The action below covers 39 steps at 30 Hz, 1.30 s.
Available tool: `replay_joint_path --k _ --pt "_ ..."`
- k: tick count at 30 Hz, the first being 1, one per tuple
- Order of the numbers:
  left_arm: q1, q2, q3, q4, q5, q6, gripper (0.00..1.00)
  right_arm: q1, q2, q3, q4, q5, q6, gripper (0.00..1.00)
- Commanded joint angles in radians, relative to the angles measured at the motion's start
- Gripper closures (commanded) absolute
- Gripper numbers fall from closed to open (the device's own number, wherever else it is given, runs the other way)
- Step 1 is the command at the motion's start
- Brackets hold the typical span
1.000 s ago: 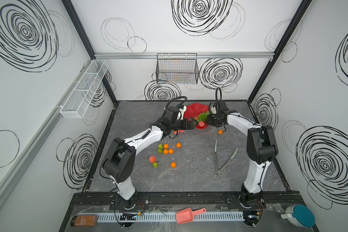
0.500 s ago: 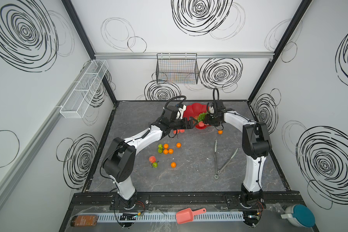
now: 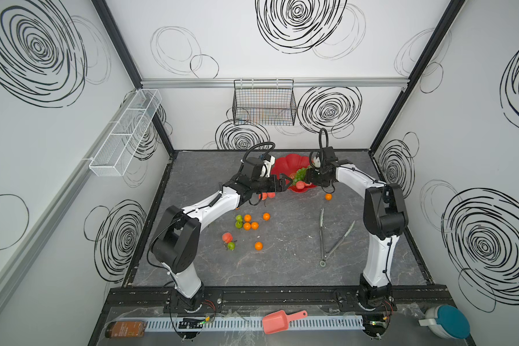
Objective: Place and organize the fake fruits in the fruit bowl
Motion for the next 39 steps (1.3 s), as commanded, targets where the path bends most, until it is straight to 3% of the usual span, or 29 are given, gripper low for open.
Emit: replay_joint_path --k 1,10,16,21,29,33,39 --pt "-0.011 -0.106 -0.027 -0.028 -0.046 0.033 0.04 0.010 -0.129 -0.029 -0.013 0.057 -0.013 0.35" --pt "0.001 -0.347 -0.219 -0.088 -0.097 0.016 0.04 0.127 -0.316 -0.213 0.055 0.116 -0.030 0.36" --pt "0.093 -0.519 -0.390 -0.095 -0.072 -0.017 0.04 0.277 -0.323 -0.252 0.093 0.146 0.007 0.37" --pt "0.230 -0.619 -0.497 -0.097 -0.018 -0.020 0.04 0.385 -0.239 -0.207 0.107 0.164 0.043 0.37" --pt "0.408 -0.637 -0.554 -0.079 0.080 -0.003 0.04 0.491 -0.029 -0.034 0.088 0.167 0.063 0.38" --pt "0.462 -0.617 -0.556 -0.047 0.119 -0.021 0.04 0.501 0.062 0.076 0.044 0.176 0.056 0.38" --pt "0.474 -0.571 -0.536 0.003 0.118 -0.052 0.04 0.498 0.169 0.211 -0.005 0.185 0.033 0.39"
